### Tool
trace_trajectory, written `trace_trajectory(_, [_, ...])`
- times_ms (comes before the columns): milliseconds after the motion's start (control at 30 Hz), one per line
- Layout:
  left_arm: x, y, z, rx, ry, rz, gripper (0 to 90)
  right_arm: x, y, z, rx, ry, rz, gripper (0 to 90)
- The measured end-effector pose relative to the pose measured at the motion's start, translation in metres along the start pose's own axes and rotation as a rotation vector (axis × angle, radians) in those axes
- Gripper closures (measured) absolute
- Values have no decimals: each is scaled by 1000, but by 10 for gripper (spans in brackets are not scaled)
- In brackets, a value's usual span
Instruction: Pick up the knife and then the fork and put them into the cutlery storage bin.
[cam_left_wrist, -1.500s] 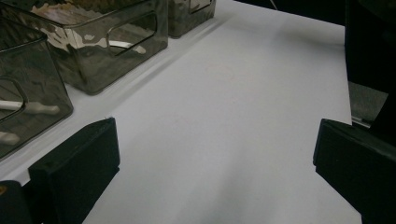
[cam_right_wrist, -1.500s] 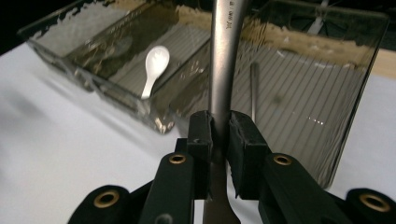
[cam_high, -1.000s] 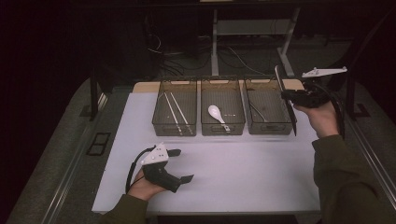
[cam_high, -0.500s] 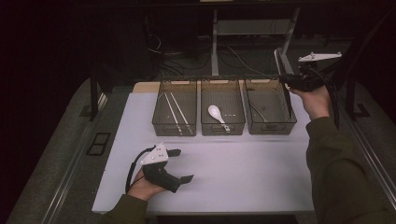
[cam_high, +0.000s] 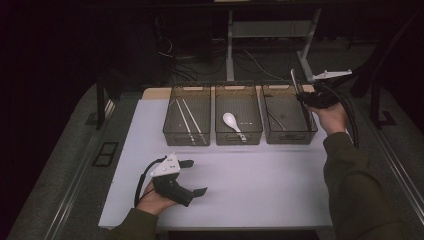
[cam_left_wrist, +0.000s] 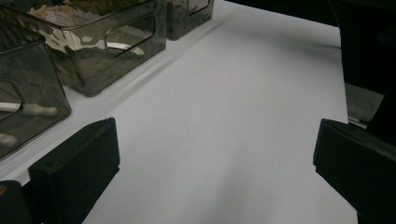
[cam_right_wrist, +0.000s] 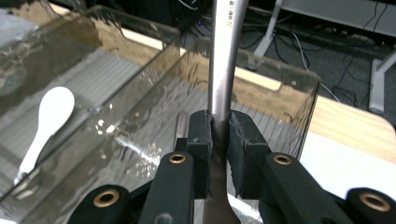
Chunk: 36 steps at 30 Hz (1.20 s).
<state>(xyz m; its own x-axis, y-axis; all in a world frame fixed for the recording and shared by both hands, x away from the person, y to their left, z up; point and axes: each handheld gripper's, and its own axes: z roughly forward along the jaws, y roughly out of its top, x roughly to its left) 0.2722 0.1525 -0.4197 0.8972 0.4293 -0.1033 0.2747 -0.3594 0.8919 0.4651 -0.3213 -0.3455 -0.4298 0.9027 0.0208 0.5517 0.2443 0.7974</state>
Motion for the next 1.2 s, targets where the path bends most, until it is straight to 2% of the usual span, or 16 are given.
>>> trace_trajectory(433, [0, 0, 0, 1, -1, 0, 0, 0, -17, 14, 51, 11, 8, 790])
trace_trajectory(767, [0, 0, 0, 1, -4, -2, 0, 5, -18, 28, 67, 37, 8, 784])
trace_trajectory(800, [0, 0, 0, 0, -4, -2, 0, 6, -18, 30, 71, 39, 8, 818])
trace_trajectory(833, [0, 0, 0, 0, -4, -2, 0, 6, -18, 30, 68, 49, 15, 874])
trace_trajectory(900, [0, 0, 1, 0, -4, -2, 0, 6, -17, 32, 57, 62, 34, 875])
trace_trajectory(1000, [-1, 0, 0, -3, -5, -2, 0, 8, -17, 33, 72, 54, 18, 875])
trace_trajectory(1067, [-1, 0, 0, -2, -5, -2, 0, 7, -16, 32, 59, 59, 26, 875])
trace_trajectory(1200, [-1, 0, 1, -1, -4, -2, 0, 7, -16, 30, 50, 78, 43, 827])
